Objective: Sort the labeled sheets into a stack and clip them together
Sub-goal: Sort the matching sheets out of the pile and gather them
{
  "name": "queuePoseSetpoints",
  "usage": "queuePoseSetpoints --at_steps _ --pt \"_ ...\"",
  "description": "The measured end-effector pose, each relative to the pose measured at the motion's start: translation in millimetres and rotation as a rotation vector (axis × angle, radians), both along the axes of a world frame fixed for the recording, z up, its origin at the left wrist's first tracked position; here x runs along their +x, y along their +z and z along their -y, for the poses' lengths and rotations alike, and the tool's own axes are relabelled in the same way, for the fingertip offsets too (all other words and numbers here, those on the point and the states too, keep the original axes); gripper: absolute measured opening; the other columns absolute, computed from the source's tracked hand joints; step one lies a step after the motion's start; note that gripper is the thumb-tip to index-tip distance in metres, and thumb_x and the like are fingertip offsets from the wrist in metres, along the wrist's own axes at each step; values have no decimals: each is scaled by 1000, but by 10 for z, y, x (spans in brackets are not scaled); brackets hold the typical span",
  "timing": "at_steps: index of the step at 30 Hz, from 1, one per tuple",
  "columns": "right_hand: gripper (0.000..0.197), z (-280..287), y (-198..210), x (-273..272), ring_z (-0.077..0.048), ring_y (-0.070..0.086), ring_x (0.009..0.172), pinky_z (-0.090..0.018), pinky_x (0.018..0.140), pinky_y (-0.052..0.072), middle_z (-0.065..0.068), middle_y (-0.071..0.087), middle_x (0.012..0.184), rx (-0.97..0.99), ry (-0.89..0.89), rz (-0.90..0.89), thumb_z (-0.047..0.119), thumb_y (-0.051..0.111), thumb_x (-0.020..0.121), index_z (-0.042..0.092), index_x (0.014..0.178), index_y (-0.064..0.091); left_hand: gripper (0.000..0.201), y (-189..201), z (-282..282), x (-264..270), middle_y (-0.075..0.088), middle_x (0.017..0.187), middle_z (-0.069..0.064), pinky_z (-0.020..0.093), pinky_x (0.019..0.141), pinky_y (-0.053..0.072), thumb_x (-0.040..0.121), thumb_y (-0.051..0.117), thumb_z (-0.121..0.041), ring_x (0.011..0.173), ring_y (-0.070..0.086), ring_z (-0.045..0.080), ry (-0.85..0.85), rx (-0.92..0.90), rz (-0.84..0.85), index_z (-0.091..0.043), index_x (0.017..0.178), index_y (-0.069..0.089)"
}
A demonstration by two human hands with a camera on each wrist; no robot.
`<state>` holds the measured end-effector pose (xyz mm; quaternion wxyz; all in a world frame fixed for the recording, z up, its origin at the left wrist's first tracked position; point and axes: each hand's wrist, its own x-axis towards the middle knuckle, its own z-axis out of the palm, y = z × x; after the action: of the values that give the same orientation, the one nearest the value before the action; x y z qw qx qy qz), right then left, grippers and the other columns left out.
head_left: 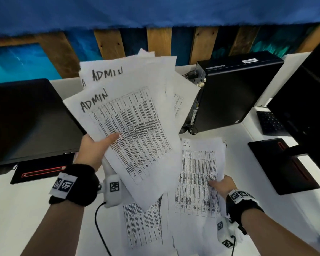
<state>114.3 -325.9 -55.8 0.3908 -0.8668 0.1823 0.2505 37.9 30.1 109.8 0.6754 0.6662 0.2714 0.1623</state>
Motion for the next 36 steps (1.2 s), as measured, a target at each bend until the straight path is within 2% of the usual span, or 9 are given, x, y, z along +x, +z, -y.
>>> queuePoseSetpoints --at_steps 2,6,10,16,22,25,28,33,36 --pt "25 -4 20 -3 -30 59 81 -34 73 48 -18 64 92 14 -8 -18 12 70 81 -2 100 60 20 -109 -7 -9 71 102 4 46 90 53 81 70 -6 88 71 19 28 -134 -10 -19 96 66" --pt "21 4 50 -14 -27 59 80 -32 71 45 -21 67 96 88 -10 -31 8 66 82 -5 98 64 40 -431 94 -45 69 111 2 28 71 59 83 67 -3 90 71 11 -72 -277 -58 -13 120 59" --pt "22 -9 62 -61 -29 65 82 -36 79 52 -15 71 92 235 -86 -28 17 70 81 1 96 68 41 -981 330 -171 68 119 13 28 75 58 81 69 -1 99 68 20 -272 -299 -321 -8 121 61" --pt "91 -42 -153 13 -31 67 105 -45 100 47 -10 71 113 516 -259 -276 80 65 53 14 115 66 31 -1616 675 -330 71 101 10 36 76 54 76 76 -5 86 66 23 -293 -261 -552 -10 105 67" --pt "65 -98 -189 0 -32 69 92 -44 89 56 -15 72 100 165 48 -190 28 88 53 -1 106 63 48 -1754 957 -233 69 108 -2 41 98 48 66 85 -23 100 65 21 -416 -104 -580 -20 109 64" --pt "52 -24 -132 36 -34 70 88 -46 83 58 -18 72 98 108 -18 -182 14 82 60 -3 105 63 62 -1791 862 -181 60 125 2 43 96 50 58 82 -52 112 60 22 -286 121 -571 -24 110 64" --pt "38 66 -78 60 -34 67 91 -42 83 56 -21 70 103 27 -87 -137 12 77 70 -4 101 60 84 -1796 583 -231 31 147 9 52 104 37 65 70 -63 132 34 33 -55 453 -862 -22 133 46" --pt "97 175 -192 91 -39 54 112 -46 97 48 -20 55 123 -144 -138 -137 34 85 48 7 131 42 111 -1749 448 -289 29 145 21 53 104 35 67 65 -68 129 38 42 206 205 -1028 -3 145 21" --pt "95 120 -156 82 -38 50 116 -42 96 45 -21 48 126 -207 -141 -141 22 86 56 5 135 34 114 -1817 494 -190 34 145 21 49 104 37 64 73 -63 129 41 39 206 92 -893 1 144 23"
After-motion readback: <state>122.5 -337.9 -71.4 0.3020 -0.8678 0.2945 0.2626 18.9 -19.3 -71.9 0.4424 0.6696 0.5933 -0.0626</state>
